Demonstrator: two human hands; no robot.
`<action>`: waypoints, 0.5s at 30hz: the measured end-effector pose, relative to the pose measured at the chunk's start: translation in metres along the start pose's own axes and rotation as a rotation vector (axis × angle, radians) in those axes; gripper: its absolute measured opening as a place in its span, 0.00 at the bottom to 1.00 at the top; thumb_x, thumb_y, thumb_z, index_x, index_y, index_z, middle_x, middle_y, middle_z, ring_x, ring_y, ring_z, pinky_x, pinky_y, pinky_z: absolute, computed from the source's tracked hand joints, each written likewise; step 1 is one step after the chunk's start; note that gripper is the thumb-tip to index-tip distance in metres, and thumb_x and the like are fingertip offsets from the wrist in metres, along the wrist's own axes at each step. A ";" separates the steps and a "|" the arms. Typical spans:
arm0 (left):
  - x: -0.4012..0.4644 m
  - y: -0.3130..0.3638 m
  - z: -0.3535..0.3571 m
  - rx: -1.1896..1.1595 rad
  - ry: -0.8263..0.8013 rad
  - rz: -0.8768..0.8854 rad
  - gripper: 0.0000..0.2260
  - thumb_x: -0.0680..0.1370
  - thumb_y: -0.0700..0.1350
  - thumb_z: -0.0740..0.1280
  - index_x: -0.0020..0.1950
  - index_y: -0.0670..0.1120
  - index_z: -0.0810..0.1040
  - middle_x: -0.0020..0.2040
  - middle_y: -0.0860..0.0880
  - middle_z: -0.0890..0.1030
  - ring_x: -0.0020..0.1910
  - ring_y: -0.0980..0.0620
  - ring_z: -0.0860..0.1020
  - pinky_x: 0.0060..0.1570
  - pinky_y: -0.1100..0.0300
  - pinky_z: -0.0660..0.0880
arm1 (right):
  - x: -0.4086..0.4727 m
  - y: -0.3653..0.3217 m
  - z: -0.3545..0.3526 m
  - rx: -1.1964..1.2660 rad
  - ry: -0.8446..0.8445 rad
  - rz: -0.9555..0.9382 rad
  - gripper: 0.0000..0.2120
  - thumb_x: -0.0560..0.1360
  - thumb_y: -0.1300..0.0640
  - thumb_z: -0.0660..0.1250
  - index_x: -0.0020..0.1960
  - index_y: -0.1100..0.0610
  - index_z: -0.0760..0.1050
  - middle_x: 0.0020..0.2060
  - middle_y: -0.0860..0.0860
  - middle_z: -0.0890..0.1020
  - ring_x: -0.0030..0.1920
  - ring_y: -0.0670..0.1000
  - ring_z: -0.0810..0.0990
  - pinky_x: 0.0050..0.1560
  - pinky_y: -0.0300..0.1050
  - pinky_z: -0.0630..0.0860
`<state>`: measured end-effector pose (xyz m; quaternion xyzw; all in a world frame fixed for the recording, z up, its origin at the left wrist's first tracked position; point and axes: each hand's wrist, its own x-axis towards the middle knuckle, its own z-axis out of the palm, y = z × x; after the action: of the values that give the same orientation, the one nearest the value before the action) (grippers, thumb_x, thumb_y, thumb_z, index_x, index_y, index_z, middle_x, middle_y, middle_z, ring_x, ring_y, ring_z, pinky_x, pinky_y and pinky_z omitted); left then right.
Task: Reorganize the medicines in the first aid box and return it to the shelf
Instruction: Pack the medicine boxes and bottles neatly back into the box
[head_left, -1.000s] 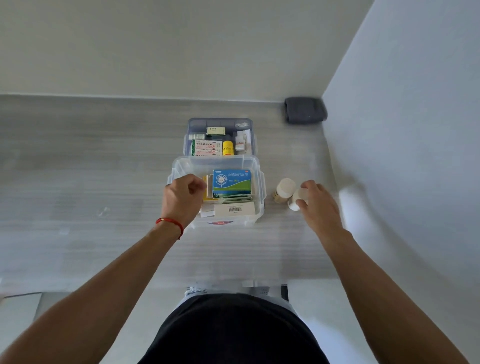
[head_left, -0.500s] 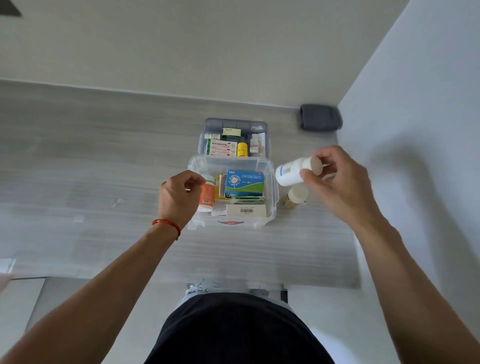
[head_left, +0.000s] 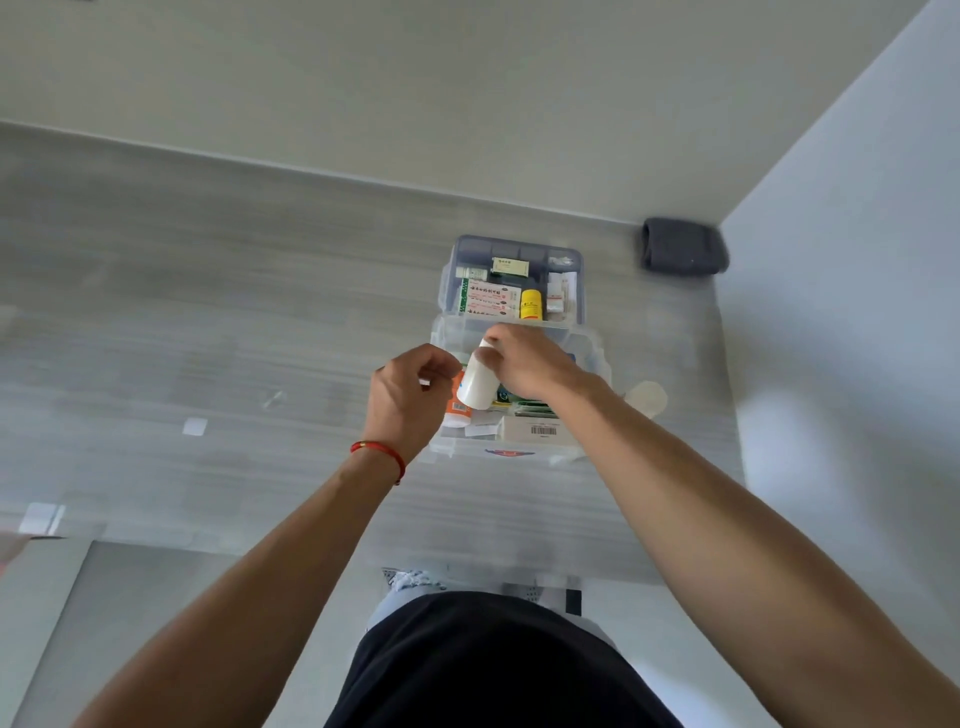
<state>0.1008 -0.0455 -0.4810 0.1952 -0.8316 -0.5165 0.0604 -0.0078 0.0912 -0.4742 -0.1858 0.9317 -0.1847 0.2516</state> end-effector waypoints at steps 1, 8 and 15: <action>0.001 -0.001 -0.001 -0.012 -0.010 0.002 0.12 0.73 0.30 0.64 0.44 0.43 0.84 0.41 0.49 0.85 0.42 0.49 0.84 0.47 0.49 0.83 | 0.001 -0.003 0.004 -0.008 0.041 0.004 0.16 0.85 0.51 0.61 0.54 0.64 0.78 0.53 0.59 0.83 0.52 0.57 0.81 0.47 0.49 0.73; 0.002 -0.007 -0.004 -0.062 -0.036 -0.001 0.13 0.72 0.31 0.63 0.43 0.44 0.84 0.40 0.51 0.85 0.42 0.50 0.85 0.46 0.49 0.83 | -0.032 0.004 0.041 0.073 0.437 -0.064 0.14 0.81 0.54 0.69 0.62 0.61 0.72 0.58 0.60 0.78 0.54 0.58 0.81 0.50 0.48 0.76; 0.003 -0.006 -0.003 -0.047 -0.041 0.008 0.13 0.72 0.31 0.64 0.41 0.46 0.83 0.39 0.53 0.84 0.41 0.52 0.83 0.44 0.50 0.83 | -0.035 0.016 0.054 -0.203 0.193 -0.124 0.26 0.77 0.56 0.74 0.73 0.54 0.71 0.69 0.57 0.75 0.67 0.59 0.75 0.65 0.57 0.76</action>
<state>0.1007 -0.0518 -0.4849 0.1800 -0.8210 -0.5396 0.0500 0.0453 0.1067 -0.5112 -0.2491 0.9521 -0.1216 0.1288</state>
